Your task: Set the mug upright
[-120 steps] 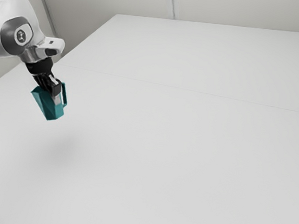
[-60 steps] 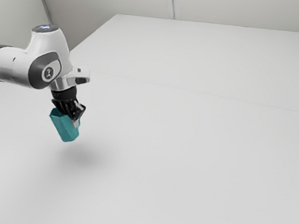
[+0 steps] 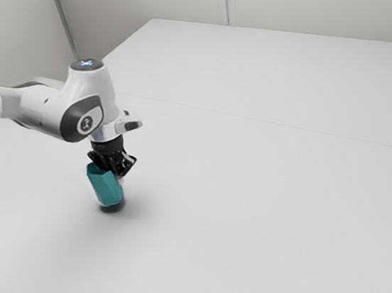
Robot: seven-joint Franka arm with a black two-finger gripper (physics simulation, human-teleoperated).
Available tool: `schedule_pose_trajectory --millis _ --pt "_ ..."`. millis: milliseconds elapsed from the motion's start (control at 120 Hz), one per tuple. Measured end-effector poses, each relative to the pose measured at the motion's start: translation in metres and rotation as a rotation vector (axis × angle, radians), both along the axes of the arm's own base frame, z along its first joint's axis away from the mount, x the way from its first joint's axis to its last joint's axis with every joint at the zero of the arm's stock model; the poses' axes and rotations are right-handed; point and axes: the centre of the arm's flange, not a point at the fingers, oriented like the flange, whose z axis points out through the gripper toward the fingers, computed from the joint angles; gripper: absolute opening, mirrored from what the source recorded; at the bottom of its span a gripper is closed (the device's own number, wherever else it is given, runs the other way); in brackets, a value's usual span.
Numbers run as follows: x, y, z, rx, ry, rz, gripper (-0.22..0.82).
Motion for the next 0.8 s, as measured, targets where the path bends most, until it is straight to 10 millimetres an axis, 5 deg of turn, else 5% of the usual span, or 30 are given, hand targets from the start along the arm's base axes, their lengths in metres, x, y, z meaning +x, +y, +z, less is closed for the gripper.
schedule_pose_trajectory --millis 317,500,800 --pt "0.008 -0.02 -0.02 -0.002 -0.018 0.066 -0.17" --pt "0.009 -0.03 -0.019 -0.014 -0.038 0.091 0.02" --pt "0.011 -0.042 0.022 -0.028 -0.126 0.107 0.31"
